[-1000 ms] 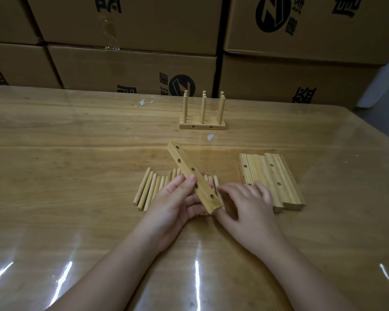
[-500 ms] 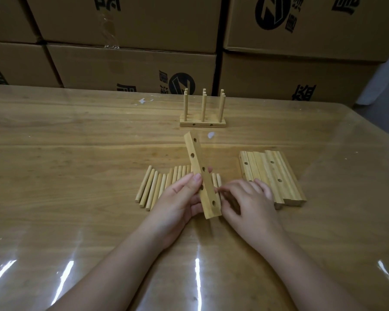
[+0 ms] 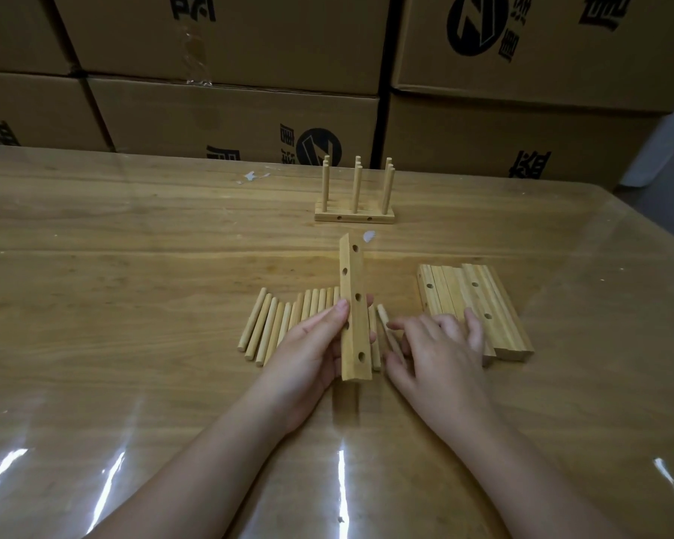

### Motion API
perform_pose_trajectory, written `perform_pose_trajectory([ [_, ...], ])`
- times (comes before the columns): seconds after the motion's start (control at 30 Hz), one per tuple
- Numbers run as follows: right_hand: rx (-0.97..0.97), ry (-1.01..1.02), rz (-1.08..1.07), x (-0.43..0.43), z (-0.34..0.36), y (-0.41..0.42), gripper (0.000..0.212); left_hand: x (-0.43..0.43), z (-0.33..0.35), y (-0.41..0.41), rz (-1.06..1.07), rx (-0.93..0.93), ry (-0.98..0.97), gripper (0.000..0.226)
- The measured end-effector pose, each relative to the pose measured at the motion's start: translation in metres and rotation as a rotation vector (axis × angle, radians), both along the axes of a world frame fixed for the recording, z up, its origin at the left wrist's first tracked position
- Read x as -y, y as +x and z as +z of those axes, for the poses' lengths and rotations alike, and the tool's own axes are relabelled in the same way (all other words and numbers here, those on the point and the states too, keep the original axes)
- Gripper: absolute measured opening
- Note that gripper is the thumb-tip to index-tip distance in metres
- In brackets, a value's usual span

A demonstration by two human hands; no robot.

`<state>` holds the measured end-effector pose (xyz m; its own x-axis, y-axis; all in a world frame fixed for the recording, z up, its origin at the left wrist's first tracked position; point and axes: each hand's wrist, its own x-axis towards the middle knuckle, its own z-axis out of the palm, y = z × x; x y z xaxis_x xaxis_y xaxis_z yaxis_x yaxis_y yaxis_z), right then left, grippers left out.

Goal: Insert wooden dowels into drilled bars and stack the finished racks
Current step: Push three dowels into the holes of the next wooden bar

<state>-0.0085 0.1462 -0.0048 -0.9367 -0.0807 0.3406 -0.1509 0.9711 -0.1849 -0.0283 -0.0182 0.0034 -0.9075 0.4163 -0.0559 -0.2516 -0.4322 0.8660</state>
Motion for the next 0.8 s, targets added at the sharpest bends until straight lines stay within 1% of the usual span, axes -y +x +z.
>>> perform_pose_trajectory([
  [0.1,-0.034,-0.018,-0.034,0.0,0.0,0.0,0.03,0.0,-0.001,0.0,0.035,0.032,0.003,0.039],
  [0.27,-0.181,-0.148,-0.103,-0.002,-0.001,-0.001,0.025,0.0,-0.001,-0.002,0.049,0.051,-0.032,0.045],
  [0.3,-0.196,-0.205,-0.106,-0.002,-0.001,-0.002,0.024,0.001,-0.001,-0.002,0.048,0.051,-0.027,0.045],
  [0.4,-0.192,-0.488,-0.151,-0.006,0.002,-0.003,0.022,0.001,-0.001,-0.001,0.051,0.038,-0.02,0.044],
  [0.47,-0.226,-0.637,-0.166,-0.009,0.001,-0.006,0.02,0.001,-0.002,-0.002,0.062,0.021,-0.023,0.043],
  [0.57,-0.272,-0.787,-0.109,-0.011,0.0,-0.008,0.015,0.0,-0.003,-0.001,0.051,-0.036,-0.076,0.037],
  [0.67,-0.276,-0.863,-0.039,-0.011,-0.001,-0.009,0.012,0.0,-0.003,0.002,0.029,-0.1,-0.151,0.031],
  [0.8,-0.281,-0.909,0.089,-0.008,-0.001,-0.007,0.025,-0.001,-0.002,0.003,0.027,-0.129,-0.167,0.03],
])
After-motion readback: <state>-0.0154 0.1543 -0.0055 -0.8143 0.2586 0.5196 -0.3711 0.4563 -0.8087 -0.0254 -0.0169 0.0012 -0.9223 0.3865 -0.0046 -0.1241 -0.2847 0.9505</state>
